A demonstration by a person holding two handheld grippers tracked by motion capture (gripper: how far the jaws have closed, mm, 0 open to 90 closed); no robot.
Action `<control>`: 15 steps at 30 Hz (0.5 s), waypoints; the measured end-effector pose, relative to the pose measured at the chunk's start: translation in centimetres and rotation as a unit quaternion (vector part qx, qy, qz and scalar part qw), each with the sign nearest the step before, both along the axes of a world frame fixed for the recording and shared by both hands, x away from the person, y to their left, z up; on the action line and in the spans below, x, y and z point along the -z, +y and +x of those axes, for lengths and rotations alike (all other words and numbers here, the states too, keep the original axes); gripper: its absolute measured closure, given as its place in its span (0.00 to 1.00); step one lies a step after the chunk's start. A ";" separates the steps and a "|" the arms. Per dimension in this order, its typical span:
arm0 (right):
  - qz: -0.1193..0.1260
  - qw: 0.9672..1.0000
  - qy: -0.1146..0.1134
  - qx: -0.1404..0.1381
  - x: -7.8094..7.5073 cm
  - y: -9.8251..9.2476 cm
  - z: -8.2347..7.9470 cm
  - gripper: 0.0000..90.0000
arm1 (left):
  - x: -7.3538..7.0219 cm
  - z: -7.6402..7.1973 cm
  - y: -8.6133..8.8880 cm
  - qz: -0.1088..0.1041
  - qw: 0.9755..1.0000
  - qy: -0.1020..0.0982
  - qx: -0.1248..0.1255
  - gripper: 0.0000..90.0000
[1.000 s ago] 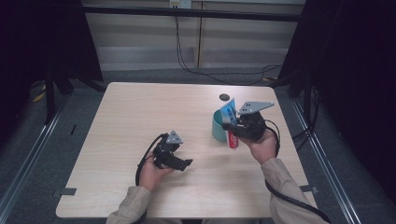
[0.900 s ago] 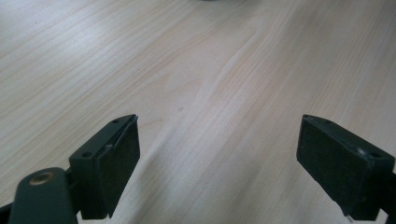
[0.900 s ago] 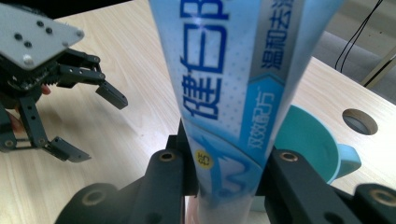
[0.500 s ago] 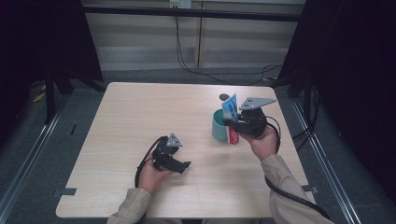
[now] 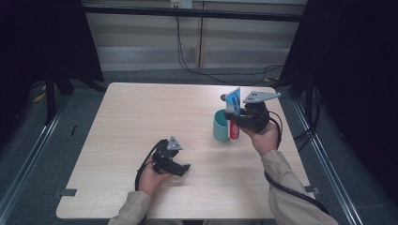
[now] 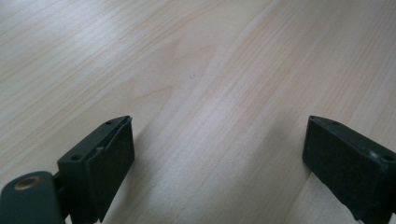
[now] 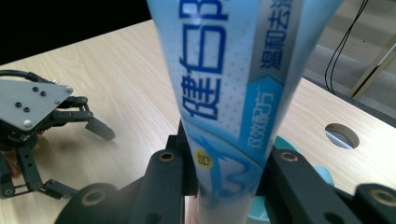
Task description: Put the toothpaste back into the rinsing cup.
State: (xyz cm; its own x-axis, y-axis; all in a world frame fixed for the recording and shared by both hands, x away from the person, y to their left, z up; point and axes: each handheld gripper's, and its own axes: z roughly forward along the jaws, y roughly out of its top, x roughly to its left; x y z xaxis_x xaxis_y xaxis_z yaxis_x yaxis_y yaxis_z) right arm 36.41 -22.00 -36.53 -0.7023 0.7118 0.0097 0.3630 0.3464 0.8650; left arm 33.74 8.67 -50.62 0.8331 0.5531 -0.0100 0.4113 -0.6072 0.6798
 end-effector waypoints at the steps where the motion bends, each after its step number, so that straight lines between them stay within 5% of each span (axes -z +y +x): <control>1: 0.000 1.000 0.000 0.000 0.0 0.0 0.1 0.82 | 0.0 0.0 0.0 0.000 1.000 0.000 0.000 0.09; 15: 0.021 1.000 -0.010 0.011 -1.5 0.1 1.1 0.82 | 0.5 0.0 0.4 -0.017 1.000 -0.007 -0.012 0.03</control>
